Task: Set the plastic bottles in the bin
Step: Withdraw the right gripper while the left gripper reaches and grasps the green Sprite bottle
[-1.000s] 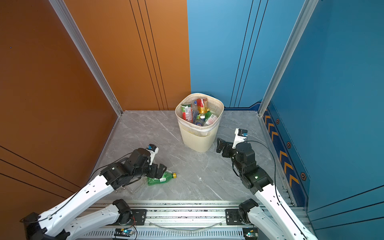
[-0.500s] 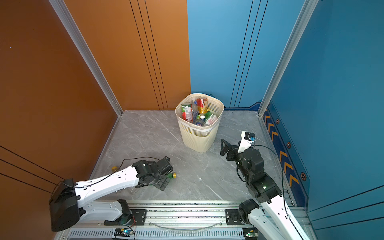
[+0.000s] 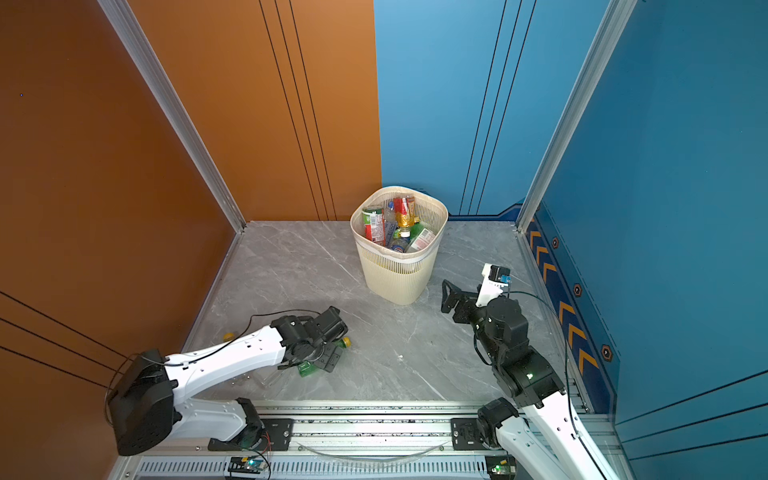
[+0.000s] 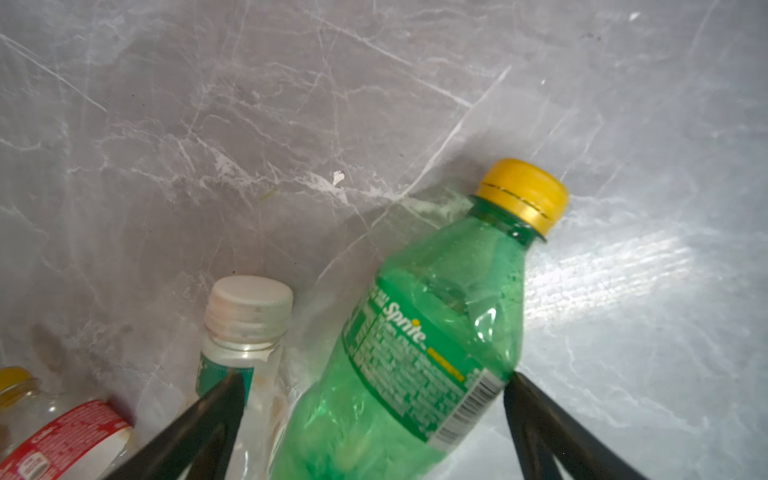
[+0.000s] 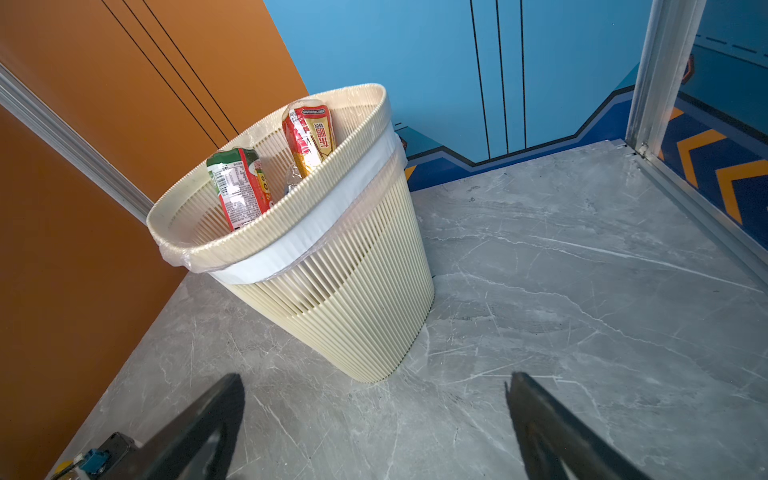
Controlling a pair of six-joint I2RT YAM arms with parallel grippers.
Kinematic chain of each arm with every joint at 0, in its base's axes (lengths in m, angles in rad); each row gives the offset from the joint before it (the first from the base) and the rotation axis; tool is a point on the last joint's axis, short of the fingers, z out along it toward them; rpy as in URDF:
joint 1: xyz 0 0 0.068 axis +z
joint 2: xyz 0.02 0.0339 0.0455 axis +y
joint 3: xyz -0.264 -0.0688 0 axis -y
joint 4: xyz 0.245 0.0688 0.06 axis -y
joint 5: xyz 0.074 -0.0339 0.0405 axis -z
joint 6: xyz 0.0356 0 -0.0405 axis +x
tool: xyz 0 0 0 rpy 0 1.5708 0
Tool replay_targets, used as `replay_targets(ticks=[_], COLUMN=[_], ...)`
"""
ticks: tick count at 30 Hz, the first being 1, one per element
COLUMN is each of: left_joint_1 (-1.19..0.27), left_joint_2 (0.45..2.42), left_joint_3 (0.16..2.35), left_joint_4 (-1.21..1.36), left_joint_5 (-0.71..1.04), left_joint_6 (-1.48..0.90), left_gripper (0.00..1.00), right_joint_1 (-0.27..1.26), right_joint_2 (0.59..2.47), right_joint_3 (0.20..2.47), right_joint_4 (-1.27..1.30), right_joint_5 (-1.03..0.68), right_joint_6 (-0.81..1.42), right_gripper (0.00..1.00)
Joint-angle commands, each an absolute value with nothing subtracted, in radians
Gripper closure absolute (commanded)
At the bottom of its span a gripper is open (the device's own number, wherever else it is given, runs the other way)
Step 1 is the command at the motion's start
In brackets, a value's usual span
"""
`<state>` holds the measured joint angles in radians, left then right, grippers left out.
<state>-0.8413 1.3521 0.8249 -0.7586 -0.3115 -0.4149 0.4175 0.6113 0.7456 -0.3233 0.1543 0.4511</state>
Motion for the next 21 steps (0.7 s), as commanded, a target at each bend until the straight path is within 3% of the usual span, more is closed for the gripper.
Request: replay_targets(ticks=[1,7,15,21], left_joint_1=[-0.823,-0.791,-0.783,-0.782], left_joint_2=[1.385,1.401,1.4,1.382], left_joint_3=[0.806,0.776,0.726,0.75], left_joint_4=[-0.725,-0.671,-0.59,-0.564], left_joint_5=[-0.267,-0.2,-0.124,-0.127], left_joint_6=[-0.414,-0.442,-0.501,-0.511], left_gripper=[0.05,0.13,0.36,0.44], right_joint_1=[0.411,0.411,0.41,0.41], right_joint_2=[0.616,0.624,0.635,0.641], right_joint_3=[0.746,0.745,0.745,0.746], right_joint_4=[-0.344,-0.342,-0.331,-0.327], right_joint_5=[0.169,0.175,0.178,0.173], right_joint_6=[0.462,0.462,0.463,0.463], right_gripper=[0.0,0.0,0.0,0.0])
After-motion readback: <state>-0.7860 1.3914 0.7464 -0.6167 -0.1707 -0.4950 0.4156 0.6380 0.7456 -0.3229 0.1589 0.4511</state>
